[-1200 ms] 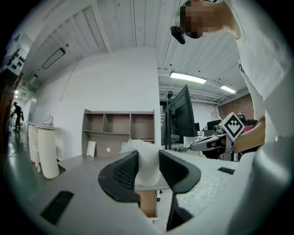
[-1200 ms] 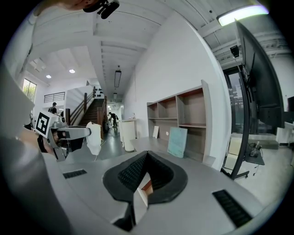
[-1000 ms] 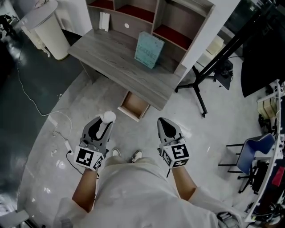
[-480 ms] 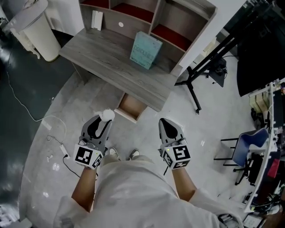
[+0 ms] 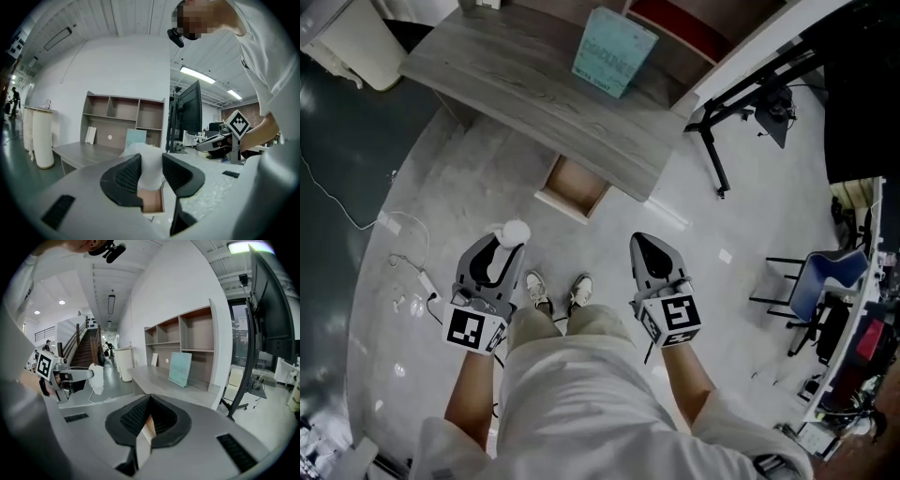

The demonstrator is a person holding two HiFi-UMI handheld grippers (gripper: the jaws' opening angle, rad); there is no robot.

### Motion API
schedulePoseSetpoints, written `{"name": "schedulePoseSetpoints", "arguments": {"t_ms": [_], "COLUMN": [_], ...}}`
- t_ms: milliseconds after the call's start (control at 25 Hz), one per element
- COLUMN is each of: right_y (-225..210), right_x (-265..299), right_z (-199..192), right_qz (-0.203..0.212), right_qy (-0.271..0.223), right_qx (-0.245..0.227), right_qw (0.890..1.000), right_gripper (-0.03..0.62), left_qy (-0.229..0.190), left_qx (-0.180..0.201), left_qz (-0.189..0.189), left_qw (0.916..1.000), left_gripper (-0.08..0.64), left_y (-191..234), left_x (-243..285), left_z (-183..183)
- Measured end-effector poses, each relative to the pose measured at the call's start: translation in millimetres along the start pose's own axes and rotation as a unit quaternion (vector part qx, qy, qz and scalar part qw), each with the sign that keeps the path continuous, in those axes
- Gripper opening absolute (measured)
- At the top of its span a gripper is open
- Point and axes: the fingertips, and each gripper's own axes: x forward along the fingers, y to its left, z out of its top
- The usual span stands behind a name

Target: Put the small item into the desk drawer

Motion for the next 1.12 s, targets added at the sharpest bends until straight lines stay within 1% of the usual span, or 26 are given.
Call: {"name": "schedulePoseSetpoints", "arguments": {"t_ms": [200,320,480,640,920,1120], "right_y": [-6.4,-9.2,-7.7,-4.6,-6.3,-14.7], "right_x": [18.7,26.3,33.5,43.2,61.5,77.9], "right_z": [-16.3,-30.5,-51.0,-68.7,-96.5,-123.6], "right_qz": [-0.005,-0.008,-0.009,-0.005,0.005,0.007], "right_qy": [0.006,0.011,0.018,0.021,0.026,0.03], "right_qx": [0.005,0.01,0.018,0.029,0.036,0.046], "right_qw": [1.0,1.0,1.0,0.999,0.999,0.998], "right_gripper": [-0.002,-0.002,-0.002,-0.002,-0.002,-0.002], "left_qy": [0.015,0.018,0.025,0.045,0.075,0.096], "left_qx": [0.013,0.007,0.021,0.026,0.077,0.106], "left_qz": [-0.009,-0.016,-0.031,-0.047,-0.087,-0.105], "left_qw": [0.9998,0.9997,0.999,0.9976,0.9904,0.9842], "left_gripper": [0.143,0.143,0.143,0.141,0.142,0.142], "left_y": [7.9,8.1,1.4,-5.0,-13.1,-12.0], "left_x": [17.4,30.4,47.0,65.0,94.4,116.9], "left_z": [-21.2,-32.0,-45.8,-66.6,-102.8,-134.7]}}
